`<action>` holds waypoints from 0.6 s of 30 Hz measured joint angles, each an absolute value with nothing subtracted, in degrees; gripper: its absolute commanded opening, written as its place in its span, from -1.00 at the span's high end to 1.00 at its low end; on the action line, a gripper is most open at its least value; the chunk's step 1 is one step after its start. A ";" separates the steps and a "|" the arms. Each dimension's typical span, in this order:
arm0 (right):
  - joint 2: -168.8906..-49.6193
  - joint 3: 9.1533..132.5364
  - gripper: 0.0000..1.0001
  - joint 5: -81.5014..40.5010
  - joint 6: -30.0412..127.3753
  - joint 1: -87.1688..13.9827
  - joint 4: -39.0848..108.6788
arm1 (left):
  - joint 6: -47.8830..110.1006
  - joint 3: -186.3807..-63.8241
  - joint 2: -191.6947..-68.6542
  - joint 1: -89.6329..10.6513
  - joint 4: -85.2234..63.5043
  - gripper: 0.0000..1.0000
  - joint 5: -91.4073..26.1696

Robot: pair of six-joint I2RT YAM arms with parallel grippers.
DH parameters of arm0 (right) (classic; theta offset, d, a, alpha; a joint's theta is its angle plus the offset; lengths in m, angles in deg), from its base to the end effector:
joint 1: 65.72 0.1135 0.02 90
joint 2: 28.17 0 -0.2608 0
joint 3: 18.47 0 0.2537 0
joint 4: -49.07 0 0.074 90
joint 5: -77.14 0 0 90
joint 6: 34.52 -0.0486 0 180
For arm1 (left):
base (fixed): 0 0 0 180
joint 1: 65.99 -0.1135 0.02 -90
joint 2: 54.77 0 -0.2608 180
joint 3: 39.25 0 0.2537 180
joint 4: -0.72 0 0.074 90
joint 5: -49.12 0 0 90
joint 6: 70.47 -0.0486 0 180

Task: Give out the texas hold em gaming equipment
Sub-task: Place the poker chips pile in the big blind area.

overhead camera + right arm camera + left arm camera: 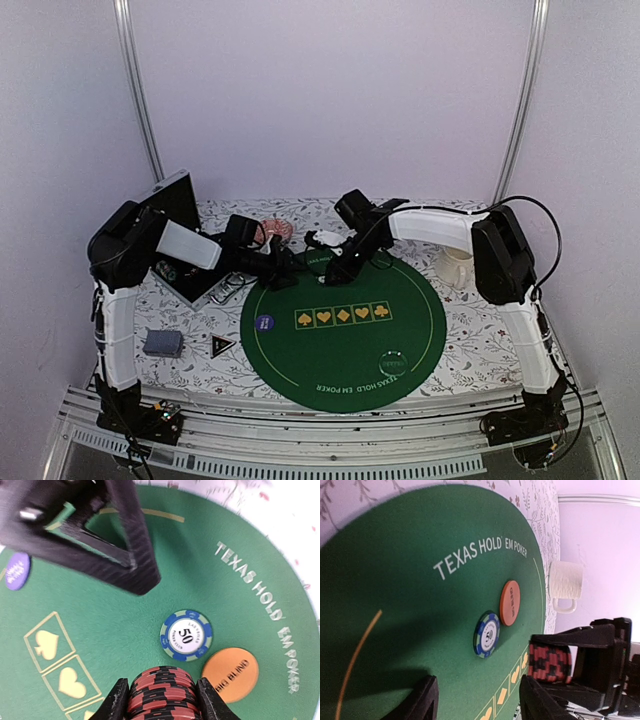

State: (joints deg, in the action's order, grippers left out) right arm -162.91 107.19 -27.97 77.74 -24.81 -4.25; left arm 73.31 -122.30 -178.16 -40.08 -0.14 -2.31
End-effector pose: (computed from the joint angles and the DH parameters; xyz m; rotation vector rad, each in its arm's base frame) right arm 0.3772 0.3436 0.1516 -1.4742 2.2314 0.4562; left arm 0.3836 -0.2200 0.0933 -0.2196 2.5534 -1.4157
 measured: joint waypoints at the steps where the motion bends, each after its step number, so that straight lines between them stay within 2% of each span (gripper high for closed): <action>1: -162.12 107.15 0.96 -27.93 77.57 -24.81 -4.44 | 73.09 -122.27 -177.99 -40.34 -0.45 -0.14 -2.47; 9: -157.56 106.63 0.96 -25.28 76.76 -25.89 -6.54 | 70.93 -122.01 -176.78 -41.48 -2.83 -0.14 -4.26; 18: -158.91 107.65 0.96 -20.89 72.45 -32.99 -15.81 | 67.98 -121.97 -175.08 -41.72 -6.02 -0.14 -6.40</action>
State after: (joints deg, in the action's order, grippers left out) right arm -158.91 107.65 -20.89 72.45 -32.99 -15.81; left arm 67.98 -121.97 -175.08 -41.72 -6.02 -6.40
